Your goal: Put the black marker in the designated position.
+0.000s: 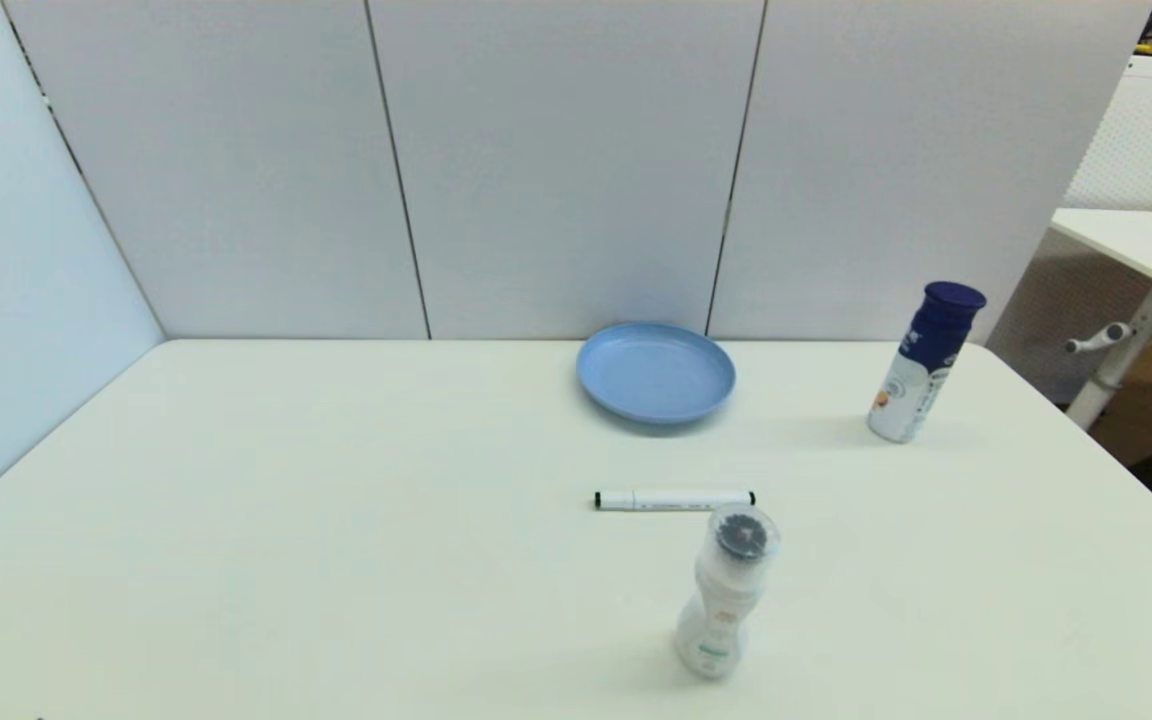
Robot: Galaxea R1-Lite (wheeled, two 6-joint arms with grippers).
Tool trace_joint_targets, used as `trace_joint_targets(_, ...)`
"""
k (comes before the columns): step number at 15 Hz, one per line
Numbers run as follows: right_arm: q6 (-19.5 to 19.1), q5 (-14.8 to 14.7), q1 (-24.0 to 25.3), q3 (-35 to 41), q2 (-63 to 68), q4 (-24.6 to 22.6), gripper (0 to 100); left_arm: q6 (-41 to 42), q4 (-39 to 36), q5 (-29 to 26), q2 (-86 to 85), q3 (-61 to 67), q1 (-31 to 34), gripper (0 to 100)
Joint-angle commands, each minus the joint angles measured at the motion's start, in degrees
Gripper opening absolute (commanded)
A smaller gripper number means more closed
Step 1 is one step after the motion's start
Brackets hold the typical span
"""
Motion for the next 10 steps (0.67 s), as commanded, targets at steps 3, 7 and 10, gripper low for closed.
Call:
trace_joint_targets(3,0.0,0.0,0.0,0.0,0.1,0.0,100,-2.7,1.3,8.1,-13.3,10.9,1.2,100)
trace_joint_targets(7,0.0,0.0,0.0,0.0,-0.1,0.0,100,-6.9,4.3,8.2,-13.3,10.9,1.2,100)
trace_joint_targets(10,0.0,0.0,0.0,0.0,0.1,0.0,100,-15.6,4.2,12.1,-13.3,10.9,1.2,100)
